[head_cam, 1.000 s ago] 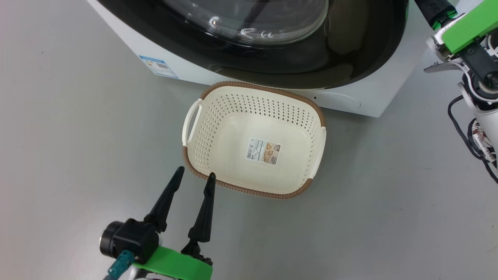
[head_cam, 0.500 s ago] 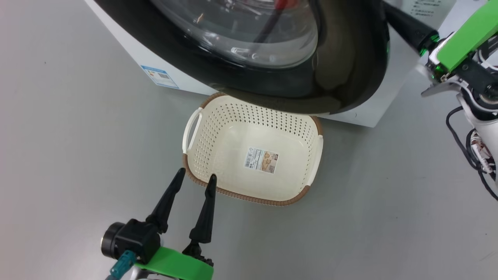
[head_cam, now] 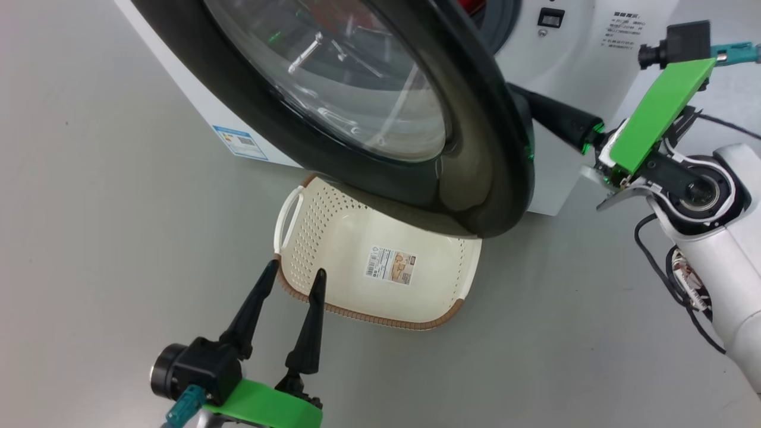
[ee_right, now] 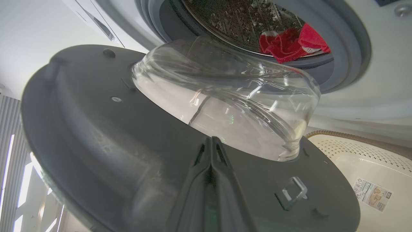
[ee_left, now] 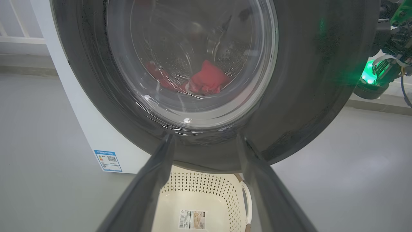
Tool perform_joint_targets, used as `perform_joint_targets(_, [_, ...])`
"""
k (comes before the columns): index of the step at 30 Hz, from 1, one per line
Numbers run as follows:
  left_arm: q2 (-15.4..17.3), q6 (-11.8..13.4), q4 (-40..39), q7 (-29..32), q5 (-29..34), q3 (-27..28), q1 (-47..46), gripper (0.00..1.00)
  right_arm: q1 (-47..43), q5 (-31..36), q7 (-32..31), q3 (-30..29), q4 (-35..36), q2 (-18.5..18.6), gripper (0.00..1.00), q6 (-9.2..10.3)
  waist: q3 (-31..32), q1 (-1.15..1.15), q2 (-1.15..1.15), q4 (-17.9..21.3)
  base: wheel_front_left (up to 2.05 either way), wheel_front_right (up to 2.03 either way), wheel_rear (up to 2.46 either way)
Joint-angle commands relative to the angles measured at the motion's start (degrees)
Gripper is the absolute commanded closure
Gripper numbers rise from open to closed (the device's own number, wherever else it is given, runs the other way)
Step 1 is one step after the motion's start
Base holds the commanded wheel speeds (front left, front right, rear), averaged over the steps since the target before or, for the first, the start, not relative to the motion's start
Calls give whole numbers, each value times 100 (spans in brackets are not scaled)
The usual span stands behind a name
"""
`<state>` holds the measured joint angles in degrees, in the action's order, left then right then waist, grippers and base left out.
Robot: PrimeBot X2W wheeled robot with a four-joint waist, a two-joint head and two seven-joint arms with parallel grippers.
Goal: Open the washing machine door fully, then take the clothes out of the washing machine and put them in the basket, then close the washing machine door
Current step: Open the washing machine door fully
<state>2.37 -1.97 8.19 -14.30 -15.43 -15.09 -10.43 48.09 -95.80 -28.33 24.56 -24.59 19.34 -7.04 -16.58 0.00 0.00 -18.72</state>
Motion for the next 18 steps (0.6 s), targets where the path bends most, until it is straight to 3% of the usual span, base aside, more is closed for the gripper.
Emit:
perform_joint_targets(1, [51, 31, -117, -70, 53, 205, 90, 0, -158, -26, -87, 9, 216, -115, 100, -45, 42, 0, 0, 24, 0, 0, 0])
perform_joint_targets(12, [51, 24, -126, -70, 93, 239, 157, 0, -525, 54, -431, -61, 455, -271, 100, -45, 151, 0, 0, 58, 0, 0, 0])
perform_joint_targets(18, [51, 28, -128, -70, 90, 241, 162, 0, -544, 257, -267, -223, 404, -331, 100, -45, 191, 0, 0, 49, 0, 0, 0])
